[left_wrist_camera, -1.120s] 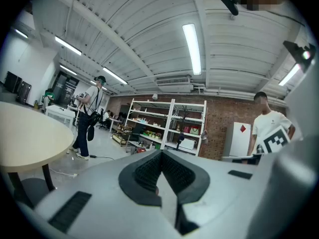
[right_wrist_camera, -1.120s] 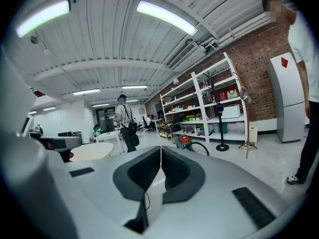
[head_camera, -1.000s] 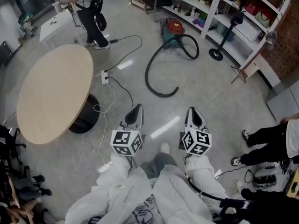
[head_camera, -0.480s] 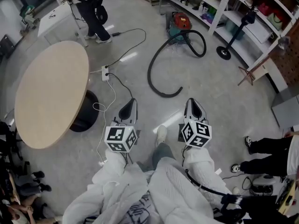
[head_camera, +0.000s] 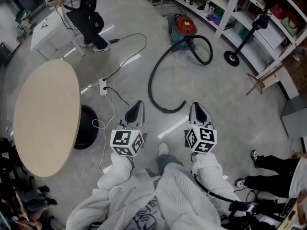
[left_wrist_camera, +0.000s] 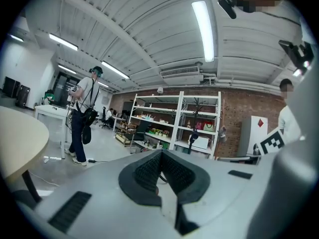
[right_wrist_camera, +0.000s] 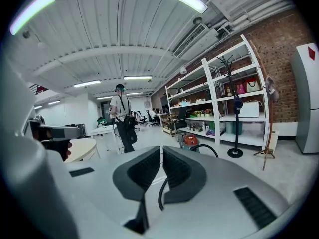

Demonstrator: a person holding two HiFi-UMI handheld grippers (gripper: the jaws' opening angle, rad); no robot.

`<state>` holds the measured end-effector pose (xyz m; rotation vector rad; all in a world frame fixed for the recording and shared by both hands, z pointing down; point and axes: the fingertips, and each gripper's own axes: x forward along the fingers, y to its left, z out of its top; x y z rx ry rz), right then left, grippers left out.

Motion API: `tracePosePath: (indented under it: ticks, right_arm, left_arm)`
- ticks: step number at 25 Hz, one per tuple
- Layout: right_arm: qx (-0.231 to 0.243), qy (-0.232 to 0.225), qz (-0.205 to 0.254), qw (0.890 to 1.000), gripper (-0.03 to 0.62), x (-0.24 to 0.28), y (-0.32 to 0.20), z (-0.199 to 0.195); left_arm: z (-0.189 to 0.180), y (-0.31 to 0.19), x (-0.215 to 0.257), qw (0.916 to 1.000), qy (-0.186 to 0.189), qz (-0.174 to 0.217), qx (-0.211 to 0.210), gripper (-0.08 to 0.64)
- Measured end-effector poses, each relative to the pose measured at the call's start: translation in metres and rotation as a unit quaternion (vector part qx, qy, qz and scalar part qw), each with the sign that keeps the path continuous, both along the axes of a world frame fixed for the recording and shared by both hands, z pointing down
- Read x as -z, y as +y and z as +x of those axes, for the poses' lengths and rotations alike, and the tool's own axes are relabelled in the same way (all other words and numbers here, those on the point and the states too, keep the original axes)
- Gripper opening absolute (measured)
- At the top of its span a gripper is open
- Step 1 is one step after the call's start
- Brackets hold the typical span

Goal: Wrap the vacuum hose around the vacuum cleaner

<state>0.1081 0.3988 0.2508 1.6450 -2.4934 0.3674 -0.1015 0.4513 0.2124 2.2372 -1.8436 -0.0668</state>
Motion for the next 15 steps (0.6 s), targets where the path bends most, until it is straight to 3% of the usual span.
tracePosePath:
  ticks: [4,8,15]
  right_arm:
    - [0.010,0.007,-0.010,1.000,0.015,-0.012,-0.060,-0.002]
    - [0.027,0.018,-0.028,0.999,0.015,-0.045,-0.103,-0.018]
    - [0.090,0.058,-0.070,0.992,0.015,-0.186,-0.154,-0.062]
  left_arm:
    - [-0.005,-0.065,-0.001,1.0000,0.003,0.009,0.002,0.003]
    - [-0.021,-0.110,-0.029,0.9999,-0.002,-0.006,0.008,0.003]
    - [-0.059,-0.177,-0.155,0.9995,-0.014,-0.027,-0.013,0.003]
